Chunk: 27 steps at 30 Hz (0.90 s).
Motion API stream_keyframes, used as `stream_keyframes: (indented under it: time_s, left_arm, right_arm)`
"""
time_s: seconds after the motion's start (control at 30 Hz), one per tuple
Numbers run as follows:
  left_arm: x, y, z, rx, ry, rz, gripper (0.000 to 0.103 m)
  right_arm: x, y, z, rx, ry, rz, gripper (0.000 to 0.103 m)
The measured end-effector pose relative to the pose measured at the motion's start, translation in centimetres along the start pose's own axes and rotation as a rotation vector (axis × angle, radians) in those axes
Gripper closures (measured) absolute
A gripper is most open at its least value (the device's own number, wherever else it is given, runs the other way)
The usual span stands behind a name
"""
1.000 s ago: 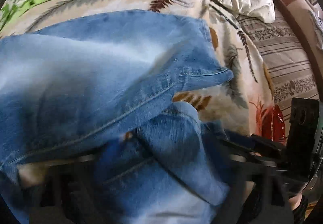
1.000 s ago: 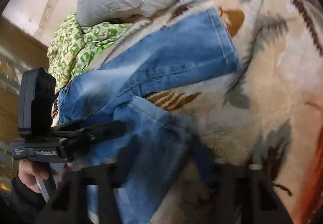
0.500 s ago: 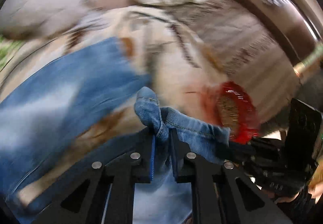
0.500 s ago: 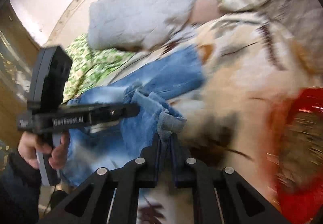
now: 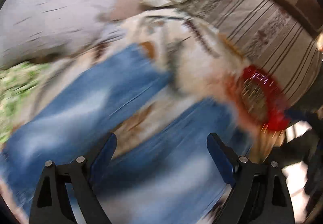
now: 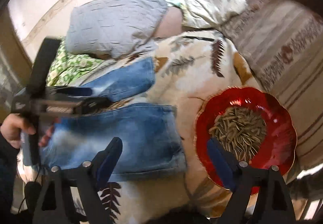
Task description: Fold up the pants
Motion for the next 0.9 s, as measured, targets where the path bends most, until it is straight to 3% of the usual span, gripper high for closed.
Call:
stream_keyframes:
  time_s: [0.2,0.3,0.43,0.53,0.63,0.73,0.8,0.83,0.9]
  left_arm:
    - [7.2,-12.7,-6.0,0.050,0.258,-0.023,0.012]
    - [10.6,-19.7,-8.2,0.092,0.335,-0.095,0.012]
    - [14.3,-27.9,-9.1,0.112,0.344,-0.208,0.012]
    - [16.6,-31.6,-7.8,0.092,0.298,-0.285,0.012]
    - [18.4,-32.9,-5.6,0.073,0.269,-0.314,0.012]
    - [19.7,-32.4,-3.9,0.033,0.258,-0.323,0.012]
    - [20.8,-32.3,-3.1,0.024,0.200,-0.362,0.013]
    - [21.3,-32.3,-2.9,0.028,0.174,-0.384,0.020]
    - [21.4,-32.2,-3.8,0.009,0.147,-0.366,0.064]
  right_arm:
    - [7.2,-0.2,0.9,0.021,0.127,-0.167,0.015]
    - [13.2,-1.7,1.9,0.059,0.204,-0.306,0.015]
    - [21.9,-4.9,4.0,0.127,0.311,-0.519,0.015]
    - [28.3,-8.2,5.7,0.175,0.363,-0.703,0.015]
    - [33.9,-10.7,8.4,0.202,0.365,-0.862,0.015]
    - [37.4,-11.6,11.6,0.189,0.306,-0.958,0.015]
    - [38.7,-11.7,14.1,0.226,0.250,-0.974,0.017]
    - [38.7,-11.7,15.3,0.258,0.241,-0.956,0.021]
    - [38.5,-11.4,15.6,0.262,0.282,-0.924,0.032]
Point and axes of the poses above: each gripper's, at about its wrist camera, not at the fingertips, and z roughly the way its jaws point, x to its left, y to its top, the point moved 4 cm from there along z, roughly the way its jaws point, and after that the axes turned 7 degrees about x, right-handed, at the moved point
